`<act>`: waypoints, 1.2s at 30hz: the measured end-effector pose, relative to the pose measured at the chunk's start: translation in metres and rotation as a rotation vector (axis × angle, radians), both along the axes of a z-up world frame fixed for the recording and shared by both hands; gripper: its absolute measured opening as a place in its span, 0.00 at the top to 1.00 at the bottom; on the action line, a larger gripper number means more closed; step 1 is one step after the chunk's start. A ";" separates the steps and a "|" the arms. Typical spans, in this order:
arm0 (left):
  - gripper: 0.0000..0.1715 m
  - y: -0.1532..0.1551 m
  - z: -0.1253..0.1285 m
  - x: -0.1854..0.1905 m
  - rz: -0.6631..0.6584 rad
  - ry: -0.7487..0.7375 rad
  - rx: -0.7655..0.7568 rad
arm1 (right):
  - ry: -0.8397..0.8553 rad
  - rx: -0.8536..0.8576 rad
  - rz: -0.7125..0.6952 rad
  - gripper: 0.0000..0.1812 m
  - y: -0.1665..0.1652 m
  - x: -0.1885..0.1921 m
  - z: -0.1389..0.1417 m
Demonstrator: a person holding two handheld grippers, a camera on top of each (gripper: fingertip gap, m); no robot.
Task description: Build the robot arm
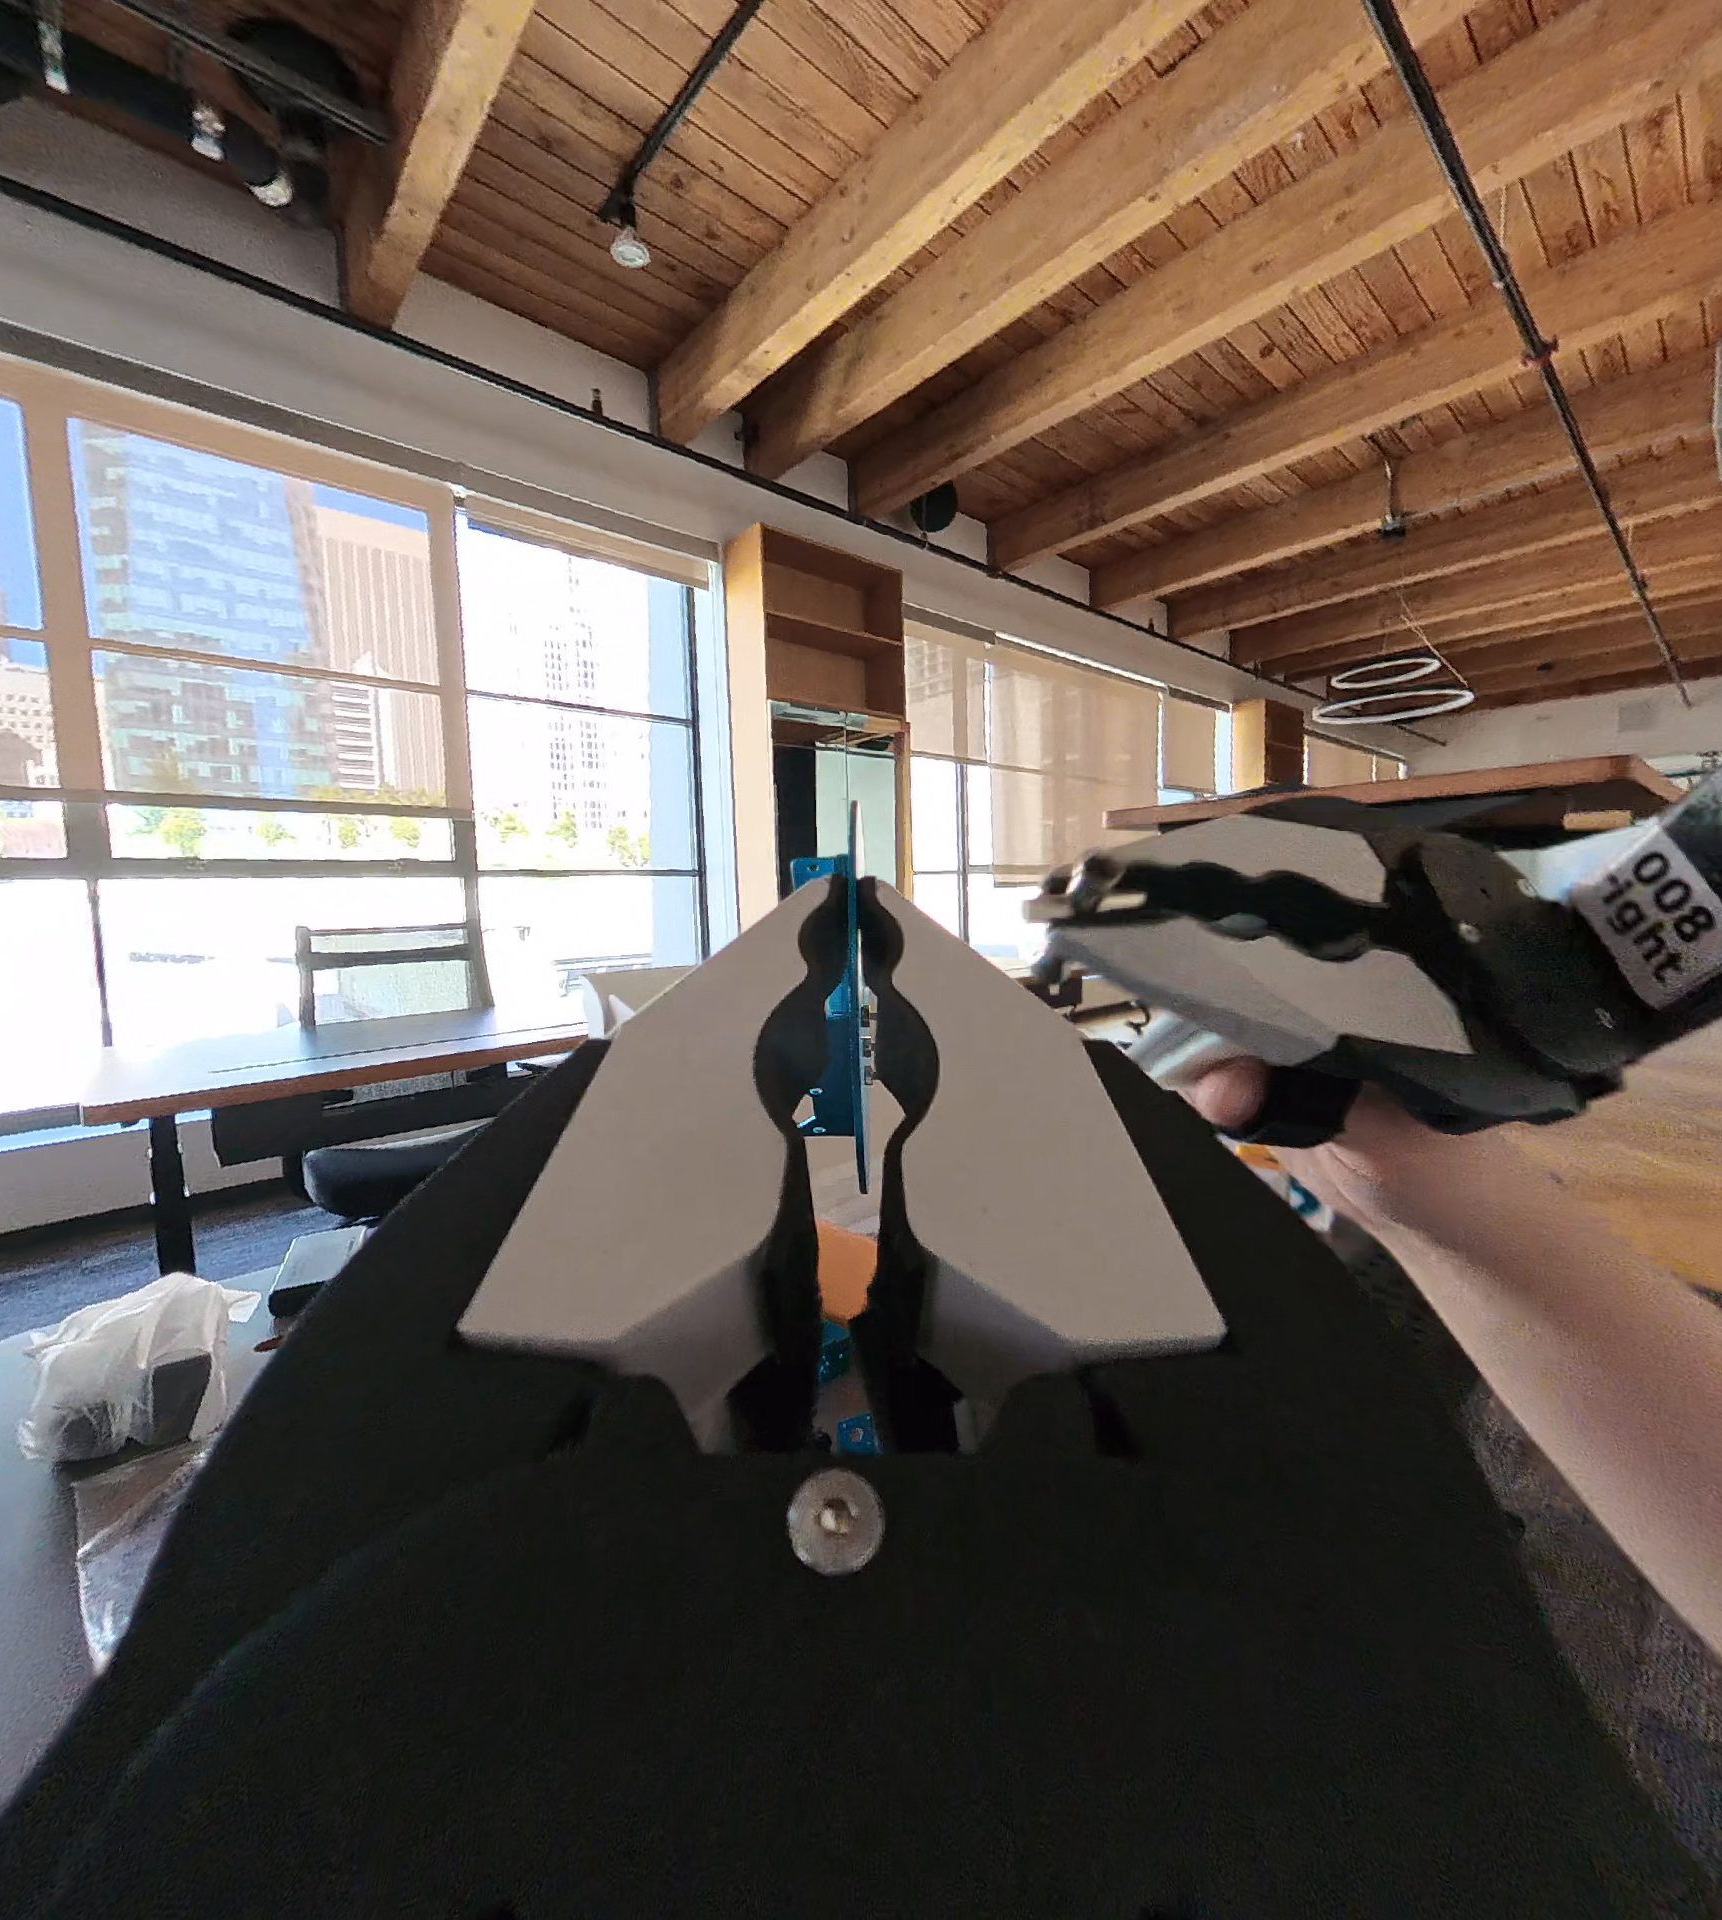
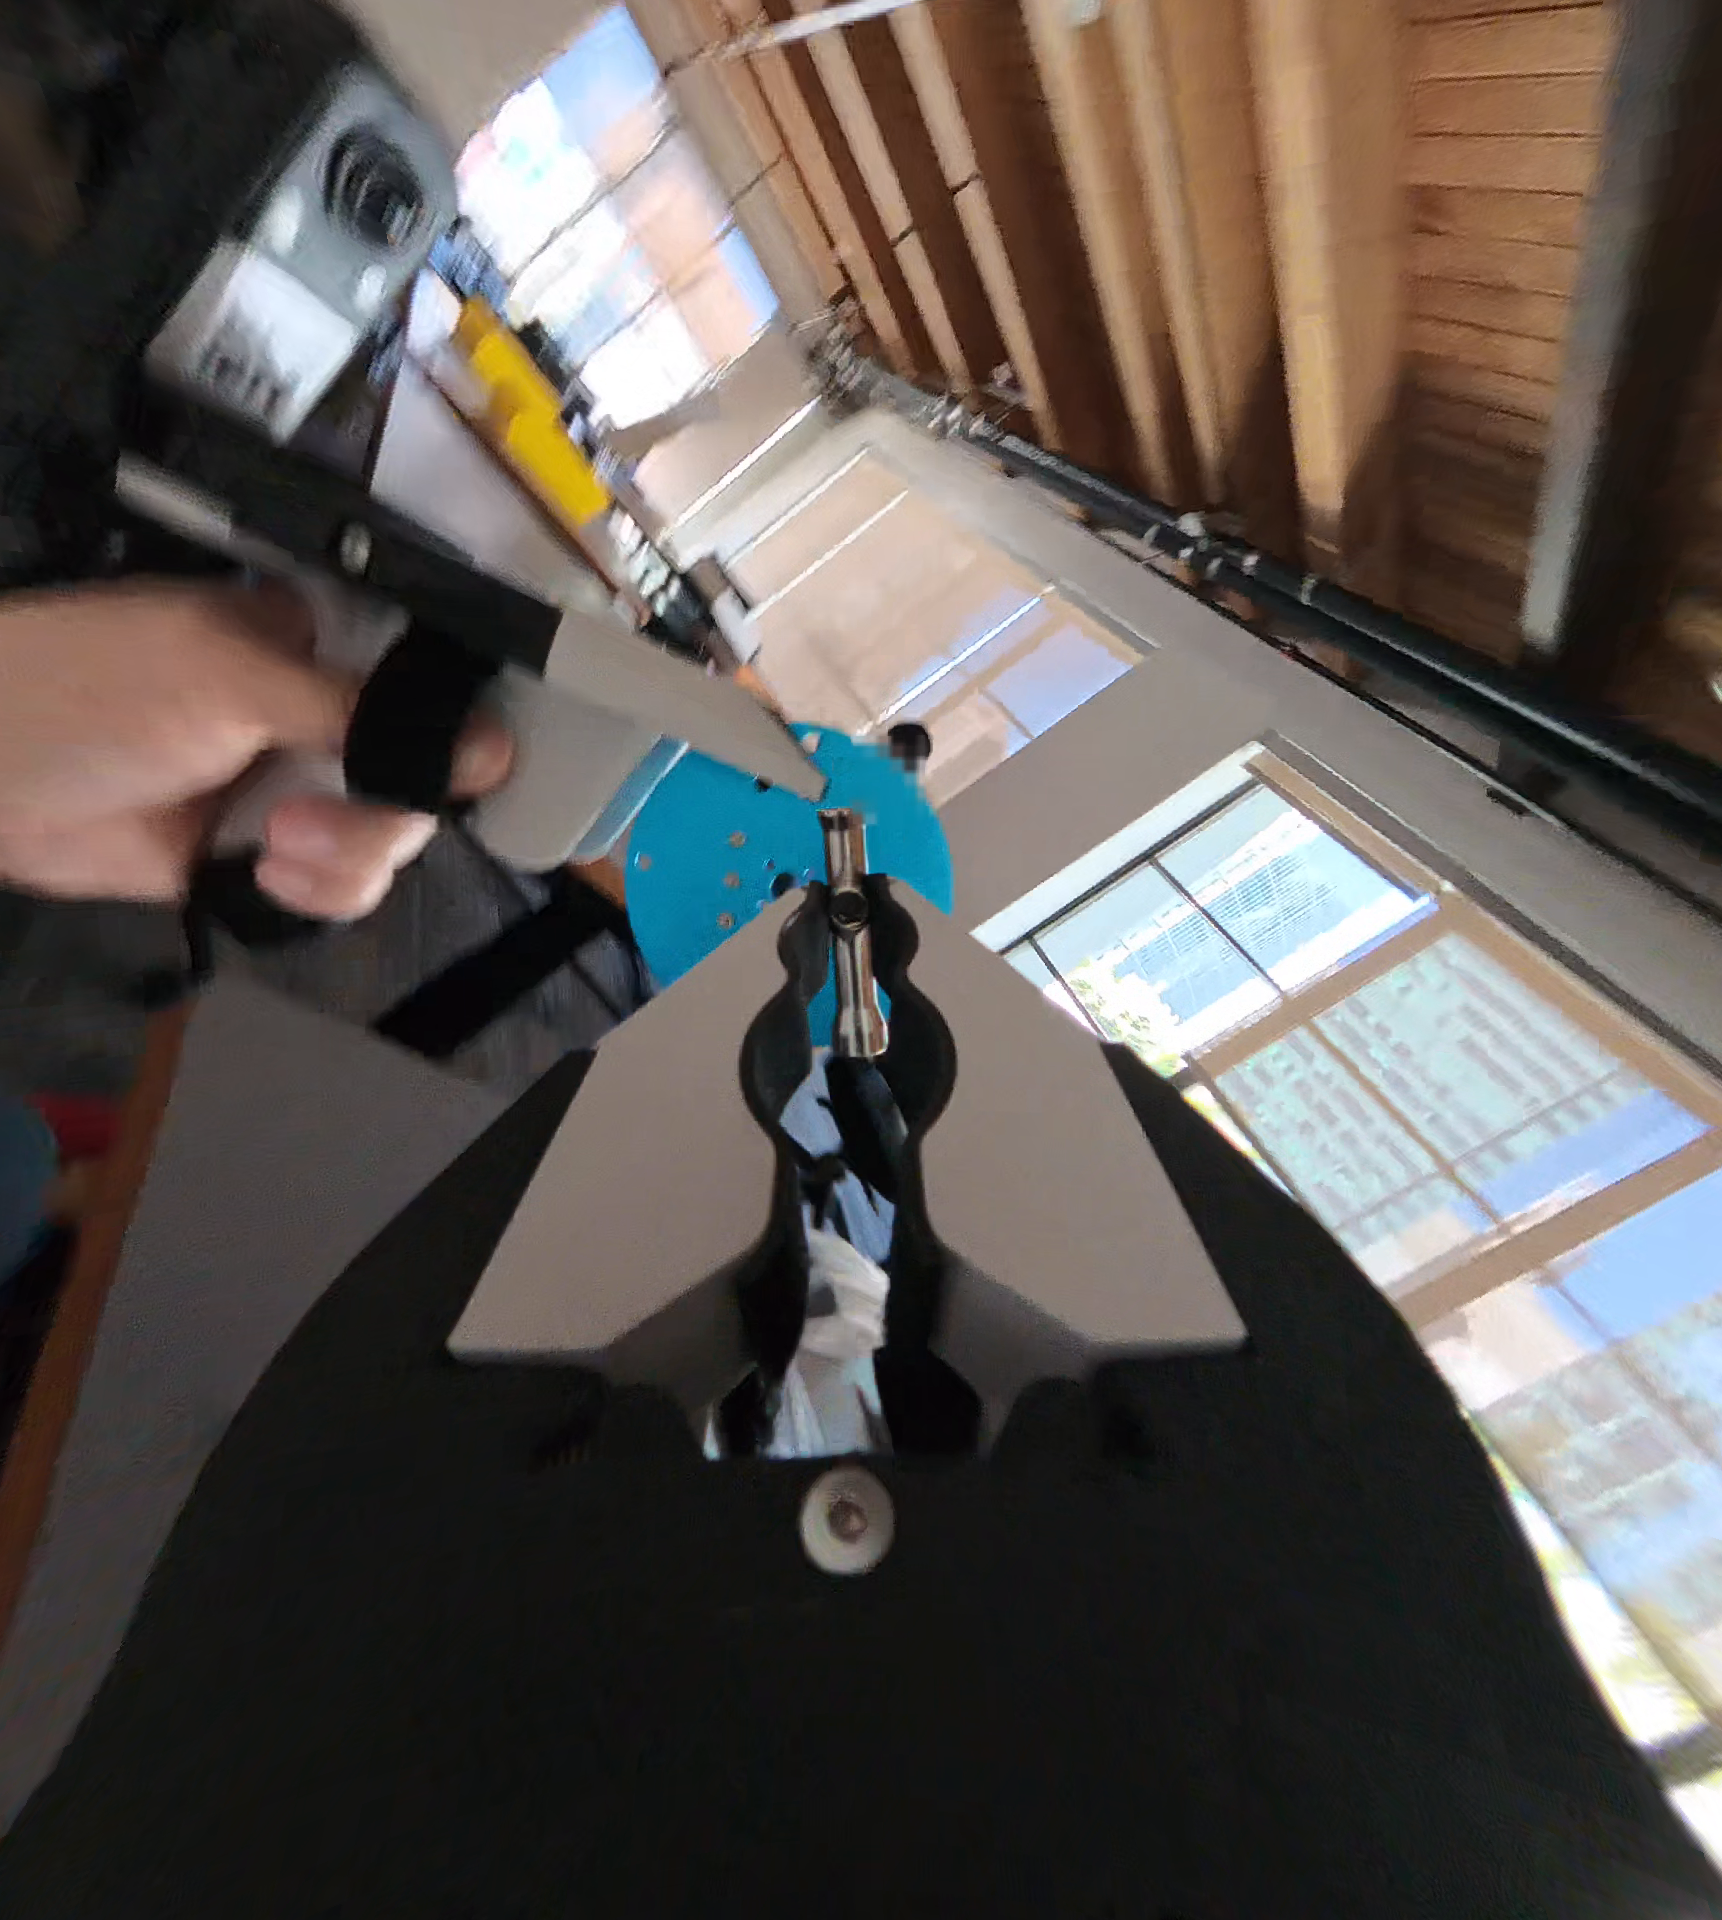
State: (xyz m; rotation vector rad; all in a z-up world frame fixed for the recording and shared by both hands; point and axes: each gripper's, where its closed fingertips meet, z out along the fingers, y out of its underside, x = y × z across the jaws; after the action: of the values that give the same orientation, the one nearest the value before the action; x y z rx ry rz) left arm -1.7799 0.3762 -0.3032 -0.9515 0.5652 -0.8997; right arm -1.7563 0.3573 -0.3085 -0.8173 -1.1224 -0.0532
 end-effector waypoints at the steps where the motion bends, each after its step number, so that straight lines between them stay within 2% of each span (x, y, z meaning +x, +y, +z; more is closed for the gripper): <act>1: 1.00 -0.004 0.002 0.000 -0.007 0.002 0.006 | -0.099 0.041 -0.036 0.97 0.002 -0.003 -0.005; 3: 1.00 -0.012 0.004 0.000 -0.022 0.005 0.016 | -0.187 0.138 -0.108 0.96 0.007 -0.002 -0.002; 8: 1.00 -0.024 0.007 0.000 -0.030 0.022 0.045 | -0.300 0.299 -0.113 0.96 -0.006 -0.010 0.001; 13: 1.00 -0.030 0.008 0.002 -0.041 0.027 0.064 | -0.369 0.381 -0.184 0.96 -0.003 -0.011 0.004; 24: 1.00 -0.040 0.010 0.003 -0.057 0.022 0.103 | -0.387 0.388 -0.124 0.96 -0.018 -0.014 0.003; 36: 1.00 -0.048 0.013 0.005 -0.028 0.028 0.143 | -0.409 0.404 -0.176 0.96 -0.023 -0.010 0.007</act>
State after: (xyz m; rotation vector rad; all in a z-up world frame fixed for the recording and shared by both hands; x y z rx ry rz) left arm -1.7745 0.3284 -0.2900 -0.8295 0.6588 -0.8600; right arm -1.7664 0.3348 -0.3015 -0.5495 -1.3602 -0.5979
